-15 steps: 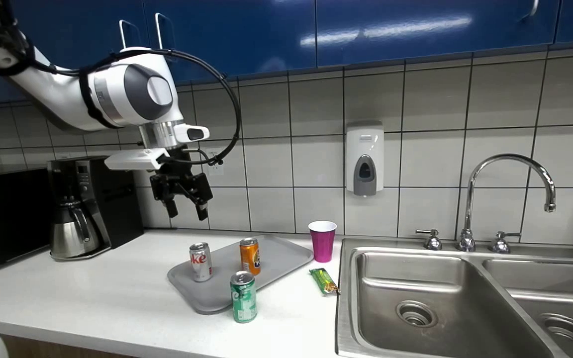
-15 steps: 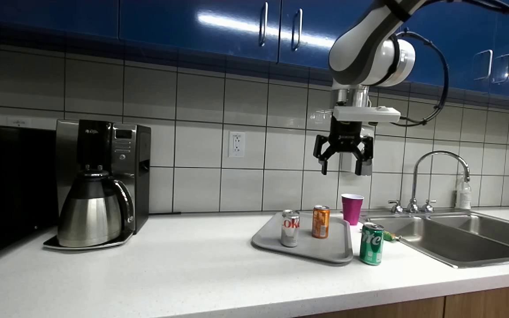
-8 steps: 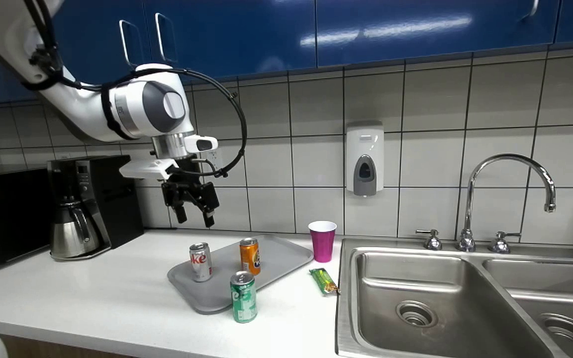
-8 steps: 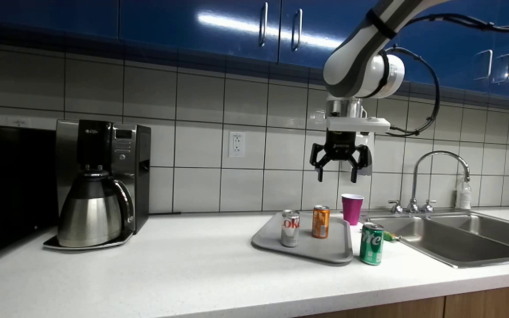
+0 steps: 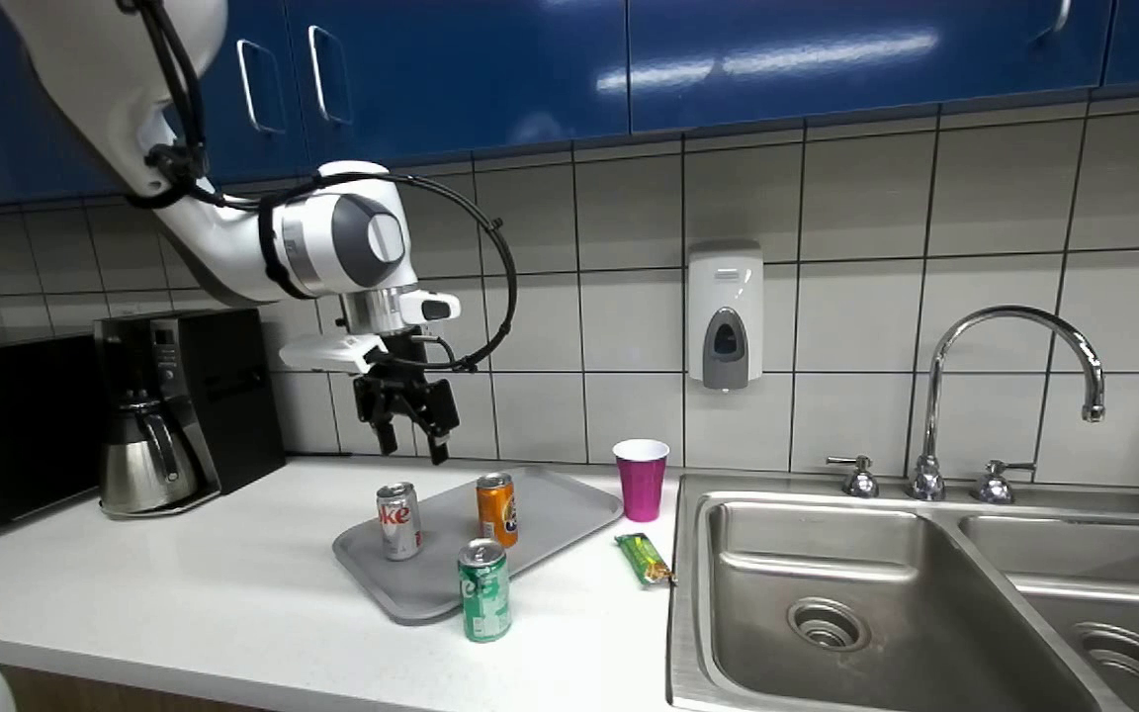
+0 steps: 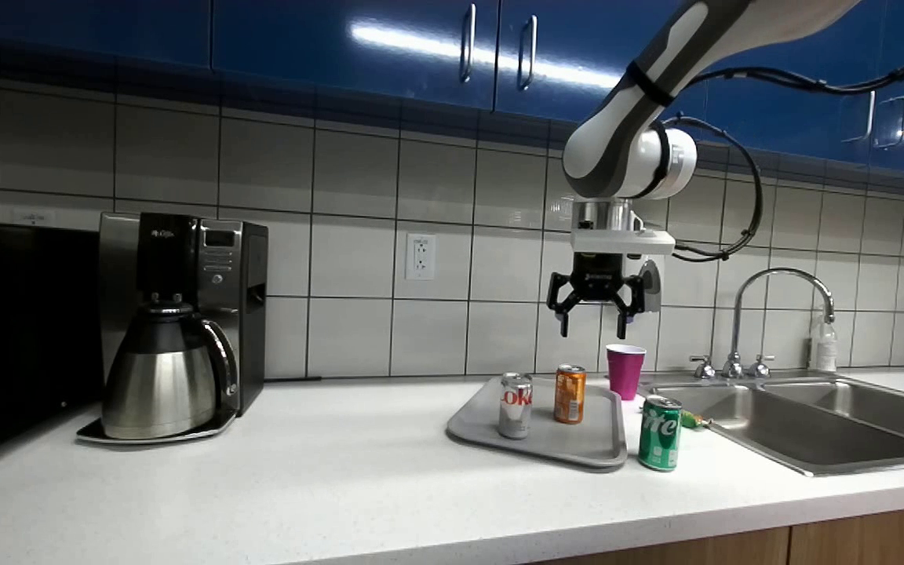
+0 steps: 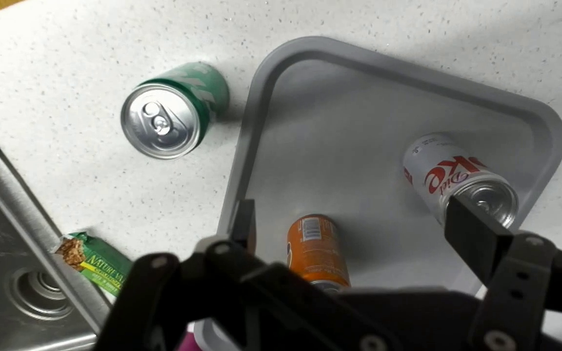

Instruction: Take the cans off of the tray

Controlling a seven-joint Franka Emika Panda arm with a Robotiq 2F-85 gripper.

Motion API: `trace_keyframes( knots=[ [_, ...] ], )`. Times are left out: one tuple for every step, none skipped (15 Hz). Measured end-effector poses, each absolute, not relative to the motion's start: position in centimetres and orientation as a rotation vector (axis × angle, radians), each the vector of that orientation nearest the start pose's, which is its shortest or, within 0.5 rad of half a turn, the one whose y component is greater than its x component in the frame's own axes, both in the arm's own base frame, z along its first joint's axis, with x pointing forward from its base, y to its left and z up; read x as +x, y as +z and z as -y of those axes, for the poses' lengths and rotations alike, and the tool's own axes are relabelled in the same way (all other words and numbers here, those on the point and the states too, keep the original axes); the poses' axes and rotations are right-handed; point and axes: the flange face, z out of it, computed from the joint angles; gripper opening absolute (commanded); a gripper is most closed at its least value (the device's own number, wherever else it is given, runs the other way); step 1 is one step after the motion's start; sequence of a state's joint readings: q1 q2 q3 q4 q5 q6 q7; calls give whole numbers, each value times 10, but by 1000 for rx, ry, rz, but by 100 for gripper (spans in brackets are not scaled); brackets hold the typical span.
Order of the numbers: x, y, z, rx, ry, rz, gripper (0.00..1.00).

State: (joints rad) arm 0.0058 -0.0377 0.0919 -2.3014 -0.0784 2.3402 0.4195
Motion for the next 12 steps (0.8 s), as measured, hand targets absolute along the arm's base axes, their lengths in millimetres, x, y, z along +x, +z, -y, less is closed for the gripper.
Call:
trace_keyframes(
  knots=[
    [517, 368, -48, -3149, -137, -431, 100],
    [521, 365, -47, -3148, -131, -435, 100],
    [525, 362, -46, -3147, -126, -439, 100],
    [529, 360, -46, -3147, -121, -441, 100],
    [532, 357, -45, -3147, -117, -443, 100],
    [535, 355, -45, -3146, -112, -444, 100],
    [537, 353, -45, -3146, -108, -445, 100],
    [539, 351, -44, -3146, -104, -447, 100],
    [541, 349, -44, -3147, -100, -448, 100],
    [543, 348, -44, -3147, -97, -450, 100],
    [544, 346, -43, -3147, -95, -452, 100],
    [545, 345, -42, -3147, -92, -454, 100]
  ],
)
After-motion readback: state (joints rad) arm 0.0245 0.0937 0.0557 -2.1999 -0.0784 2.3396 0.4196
